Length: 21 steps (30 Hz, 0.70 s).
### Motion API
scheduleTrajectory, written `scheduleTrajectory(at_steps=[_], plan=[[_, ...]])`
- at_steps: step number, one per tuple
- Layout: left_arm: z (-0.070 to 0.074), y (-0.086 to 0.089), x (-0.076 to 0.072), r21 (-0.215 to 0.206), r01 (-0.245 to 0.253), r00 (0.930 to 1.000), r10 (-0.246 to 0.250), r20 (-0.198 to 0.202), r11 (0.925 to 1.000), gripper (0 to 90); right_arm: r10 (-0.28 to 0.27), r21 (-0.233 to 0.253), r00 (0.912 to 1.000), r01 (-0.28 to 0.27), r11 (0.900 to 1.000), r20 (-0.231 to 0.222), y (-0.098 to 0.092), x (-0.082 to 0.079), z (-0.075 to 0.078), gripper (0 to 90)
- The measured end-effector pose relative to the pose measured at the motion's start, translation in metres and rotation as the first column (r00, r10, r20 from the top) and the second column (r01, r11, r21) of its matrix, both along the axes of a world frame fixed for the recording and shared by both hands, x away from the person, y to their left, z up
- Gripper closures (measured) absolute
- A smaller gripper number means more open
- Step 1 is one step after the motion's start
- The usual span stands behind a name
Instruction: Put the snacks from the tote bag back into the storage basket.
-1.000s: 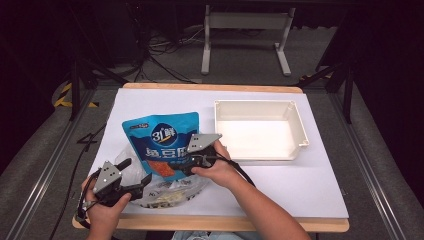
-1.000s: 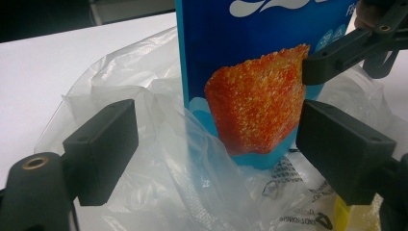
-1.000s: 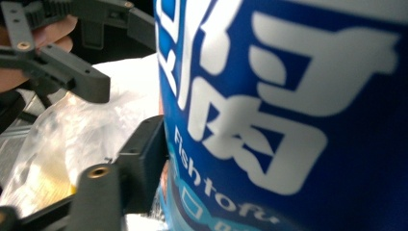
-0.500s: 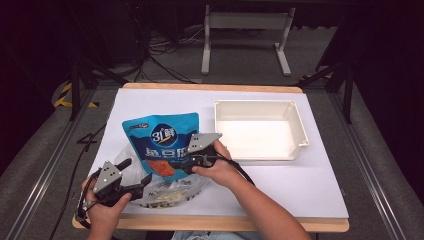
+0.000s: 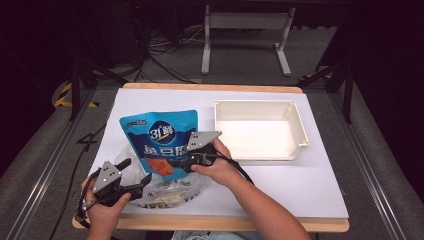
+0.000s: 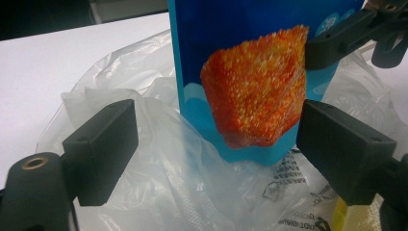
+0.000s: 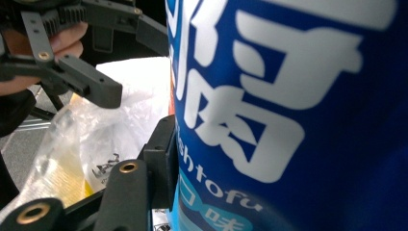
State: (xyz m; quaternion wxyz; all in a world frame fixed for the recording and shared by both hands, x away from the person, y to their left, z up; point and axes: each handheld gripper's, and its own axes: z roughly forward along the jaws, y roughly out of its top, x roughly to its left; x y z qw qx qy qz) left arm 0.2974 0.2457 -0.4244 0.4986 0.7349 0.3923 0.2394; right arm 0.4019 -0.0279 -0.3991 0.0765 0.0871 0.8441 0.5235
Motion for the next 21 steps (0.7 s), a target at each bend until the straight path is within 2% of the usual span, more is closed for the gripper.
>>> scheduleTrajectory(at_steps=[8,21], plan=[[0.000,0.000,0.000,-0.002,-0.002,1.0000,0.002,0.001,1.0000,15.4,-0.001,0.008,0.9998,0.001,1.000,0.021,-0.002,-0.001,0.020,50.5],[0.000,0.000,0.000,-0.001,-0.002,1.0000,0.002,0.002,1.0000,15.4,0.005,0.045,0.9999,-0.005,0.999,0.013,-0.004,-0.003,0.047,50.2]])
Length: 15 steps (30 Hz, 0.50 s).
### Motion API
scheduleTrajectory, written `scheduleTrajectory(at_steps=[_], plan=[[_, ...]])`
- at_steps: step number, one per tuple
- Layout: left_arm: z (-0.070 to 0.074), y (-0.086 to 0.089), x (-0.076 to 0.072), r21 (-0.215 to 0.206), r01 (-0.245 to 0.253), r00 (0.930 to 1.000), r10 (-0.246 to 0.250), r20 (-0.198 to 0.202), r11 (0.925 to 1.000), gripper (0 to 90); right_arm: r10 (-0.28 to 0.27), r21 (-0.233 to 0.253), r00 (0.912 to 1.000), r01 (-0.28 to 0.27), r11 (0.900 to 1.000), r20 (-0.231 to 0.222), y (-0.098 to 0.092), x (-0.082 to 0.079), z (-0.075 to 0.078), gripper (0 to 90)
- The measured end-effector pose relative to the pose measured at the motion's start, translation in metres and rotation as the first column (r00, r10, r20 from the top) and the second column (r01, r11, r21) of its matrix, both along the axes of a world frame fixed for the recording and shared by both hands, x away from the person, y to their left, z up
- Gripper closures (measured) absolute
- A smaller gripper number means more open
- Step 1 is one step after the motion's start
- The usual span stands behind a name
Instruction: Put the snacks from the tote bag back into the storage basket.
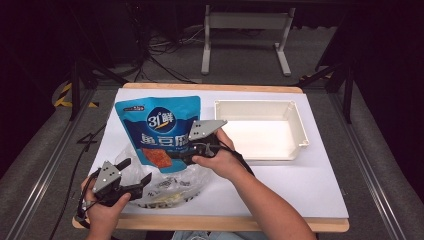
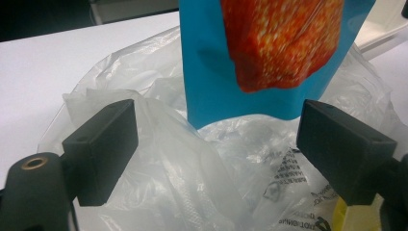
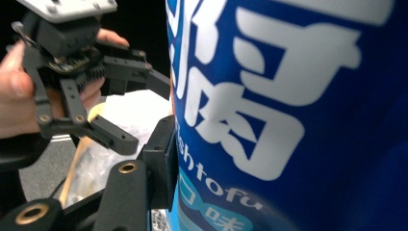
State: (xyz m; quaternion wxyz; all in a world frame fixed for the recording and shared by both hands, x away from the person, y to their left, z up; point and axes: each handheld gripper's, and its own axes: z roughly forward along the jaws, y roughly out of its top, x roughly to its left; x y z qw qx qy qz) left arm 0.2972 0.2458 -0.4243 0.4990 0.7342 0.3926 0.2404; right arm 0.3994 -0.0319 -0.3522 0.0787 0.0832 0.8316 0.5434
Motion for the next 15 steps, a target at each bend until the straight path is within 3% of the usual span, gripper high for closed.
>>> scheduleTrajectory(at_steps=[15], plan=[[0.000,0.001,0.000,-0.001,-0.002,1.0000,0.002,0.001,1.0000,15.4,0.014,-0.004,0.9995,-0.014,1.000,0.030,0.000,0.001,0.031,50.3]])
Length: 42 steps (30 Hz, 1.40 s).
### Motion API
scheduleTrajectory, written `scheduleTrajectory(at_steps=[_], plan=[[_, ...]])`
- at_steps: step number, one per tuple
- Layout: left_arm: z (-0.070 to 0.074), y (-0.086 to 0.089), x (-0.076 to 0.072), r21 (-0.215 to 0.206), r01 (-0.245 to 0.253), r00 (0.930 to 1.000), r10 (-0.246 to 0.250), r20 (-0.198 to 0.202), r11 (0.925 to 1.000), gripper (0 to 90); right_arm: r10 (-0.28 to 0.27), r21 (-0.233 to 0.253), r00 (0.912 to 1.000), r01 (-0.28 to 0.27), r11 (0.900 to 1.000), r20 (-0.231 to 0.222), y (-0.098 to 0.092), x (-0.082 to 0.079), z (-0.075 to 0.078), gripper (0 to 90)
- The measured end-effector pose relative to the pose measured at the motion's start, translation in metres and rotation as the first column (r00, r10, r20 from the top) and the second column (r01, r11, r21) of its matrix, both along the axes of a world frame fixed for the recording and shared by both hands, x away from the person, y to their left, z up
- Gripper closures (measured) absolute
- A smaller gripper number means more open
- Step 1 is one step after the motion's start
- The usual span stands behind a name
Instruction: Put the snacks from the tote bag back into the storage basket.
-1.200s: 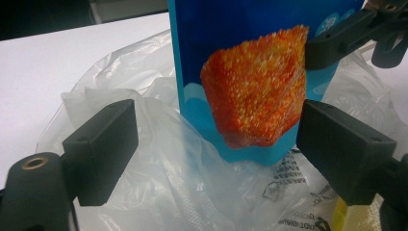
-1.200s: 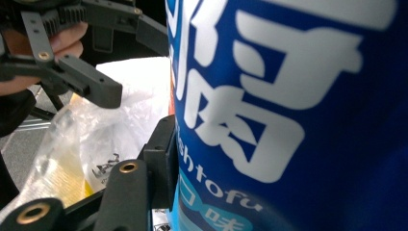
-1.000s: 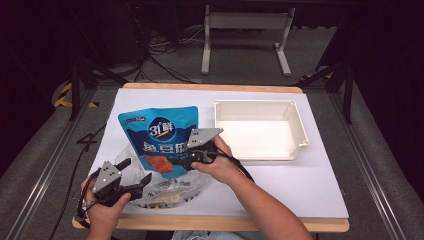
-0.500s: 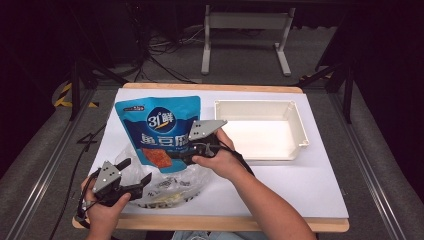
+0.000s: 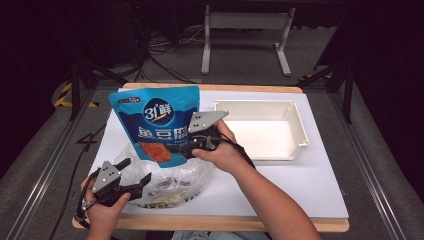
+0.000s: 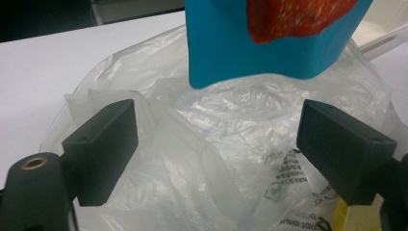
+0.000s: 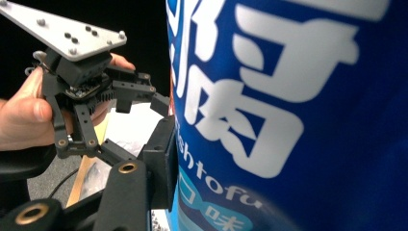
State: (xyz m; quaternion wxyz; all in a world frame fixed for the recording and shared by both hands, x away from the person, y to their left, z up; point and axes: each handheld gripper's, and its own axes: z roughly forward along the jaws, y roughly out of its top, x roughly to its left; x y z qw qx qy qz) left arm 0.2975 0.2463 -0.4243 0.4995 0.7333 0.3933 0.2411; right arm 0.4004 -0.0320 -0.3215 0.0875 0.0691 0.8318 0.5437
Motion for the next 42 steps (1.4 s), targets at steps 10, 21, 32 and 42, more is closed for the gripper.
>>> scheduleTrajectory(at_steps=[10,21,32,42], plan=[[0.000,0.000,0.000,-0.001,0.000,1.0000,0.000,0.000,1.0000,15.4,0.004,0.001,0.9999,-0.004,1.000,0.009,-0.003,0.003,0.019,50.0],[0.000,0.000,0.000,-0.001,0.000,1.0000,0.000,-0.001,1.0000,15.4,-0.013,-0.005,0.9996,0.013,1.000,0.024,-0.016,0.006,0.030,50.0],[-0.001,-0.001,0.001,0.004,0.001,1.0000,-0.001,-0.003,1.0000,15.3,-0.059,-0.022,0.9969,0.060,0.998,0.051,-0.044,0.017,0.042,50.1],[-0.001,-0.002,0.001,0.005,0.002,1.0000,-0.002,-0.006,1.0000,15.4,-0.115,-0.005,0.9915,0.116,0.993,0.060,-0.070,0.027,0.048,50.0]])
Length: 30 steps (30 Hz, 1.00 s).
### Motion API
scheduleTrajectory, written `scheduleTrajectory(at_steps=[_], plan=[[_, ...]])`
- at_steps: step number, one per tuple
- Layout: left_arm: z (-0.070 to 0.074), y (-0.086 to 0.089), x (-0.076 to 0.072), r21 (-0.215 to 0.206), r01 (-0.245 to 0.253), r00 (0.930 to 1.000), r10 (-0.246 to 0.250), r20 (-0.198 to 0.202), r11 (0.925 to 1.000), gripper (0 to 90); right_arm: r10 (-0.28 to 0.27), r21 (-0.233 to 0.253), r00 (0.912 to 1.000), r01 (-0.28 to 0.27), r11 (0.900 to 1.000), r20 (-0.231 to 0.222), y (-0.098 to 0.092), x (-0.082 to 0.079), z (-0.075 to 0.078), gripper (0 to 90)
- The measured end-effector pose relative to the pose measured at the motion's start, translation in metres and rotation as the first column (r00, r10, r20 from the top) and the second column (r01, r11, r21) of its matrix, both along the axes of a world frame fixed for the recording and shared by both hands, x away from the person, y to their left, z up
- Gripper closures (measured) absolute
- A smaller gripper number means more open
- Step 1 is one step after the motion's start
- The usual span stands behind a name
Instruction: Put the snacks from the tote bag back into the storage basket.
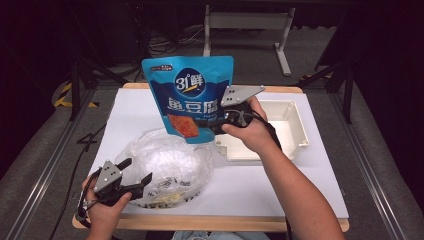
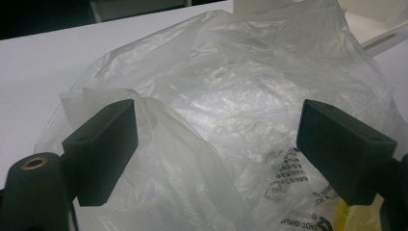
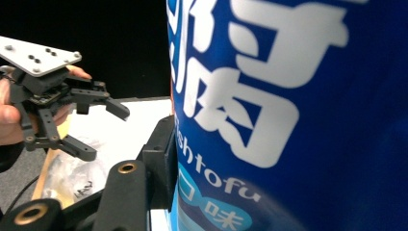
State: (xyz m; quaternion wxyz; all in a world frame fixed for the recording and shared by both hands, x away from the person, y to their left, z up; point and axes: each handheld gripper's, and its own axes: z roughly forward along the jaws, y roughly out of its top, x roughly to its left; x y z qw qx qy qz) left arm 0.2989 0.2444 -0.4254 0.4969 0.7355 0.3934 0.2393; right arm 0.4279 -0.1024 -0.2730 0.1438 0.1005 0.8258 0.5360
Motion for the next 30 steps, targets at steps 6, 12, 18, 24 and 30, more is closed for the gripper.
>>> scheduleTrajectory(at_steps=[6,12,18,24,30], plan=[[0.000,0.000,0.000,-0.001,-0.001,1.0000,0.001,0.000,1.0000,15.4,-0.033,-0.001,0.9994,0.033,0.999,0.010,-0.017,0.006,0.002,50.0],[-0.001,-0.001,0.000,-0.002,-0.001,1.0000,0.001,-0.001,1.0000,15.4,-0.067,0.018,0.9978,0.066,0.998,0.006,-0.034,0.011,0.006,49.9],[-0.001,0.000,0.001,0.001,-0.005,1.0000,0.005,-0.004,1.0000,15.4,-0.102,0.015,0.9947,0.102,0.995,0.012,-0.051,0.016,0.010,50.1],[-0.001,-0.001,0.001,0.002,-0.007,1.0000,0.007,-0.002,1.0000,15.4,-0.154,0.007,0.9880,0.154,0.988,0.014,-0.065,0.019,0.006,52.7],[-0.001,0.000,0.001,-0.001,-0.010,0.9999,0.010,-0.003,0.9999,15.4,-0.191,0.020,0.9815,0.191,0.981,0.008,-0.078,0.026,0.004,52.6]])
